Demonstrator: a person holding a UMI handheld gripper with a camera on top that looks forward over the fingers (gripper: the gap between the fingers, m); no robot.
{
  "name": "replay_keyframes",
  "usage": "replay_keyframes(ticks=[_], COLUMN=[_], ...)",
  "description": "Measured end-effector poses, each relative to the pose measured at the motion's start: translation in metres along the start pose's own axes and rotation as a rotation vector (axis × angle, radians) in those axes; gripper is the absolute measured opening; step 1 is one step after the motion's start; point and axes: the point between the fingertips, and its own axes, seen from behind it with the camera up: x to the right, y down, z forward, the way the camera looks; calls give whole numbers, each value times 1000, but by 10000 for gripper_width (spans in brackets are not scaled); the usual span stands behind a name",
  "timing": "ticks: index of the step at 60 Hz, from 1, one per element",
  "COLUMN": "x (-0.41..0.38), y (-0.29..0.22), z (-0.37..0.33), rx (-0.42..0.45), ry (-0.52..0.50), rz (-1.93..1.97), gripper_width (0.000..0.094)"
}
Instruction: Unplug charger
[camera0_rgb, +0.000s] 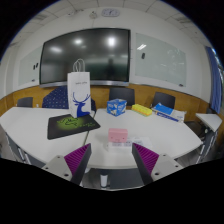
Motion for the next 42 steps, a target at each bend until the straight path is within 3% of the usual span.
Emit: replay_keyframes(ticks=[20,42], x=[17,17], y=[-1,6], z=[87,144], rx=[21,11], ry=[42,10], rz=[-13,22], gripper_width=[853,859])
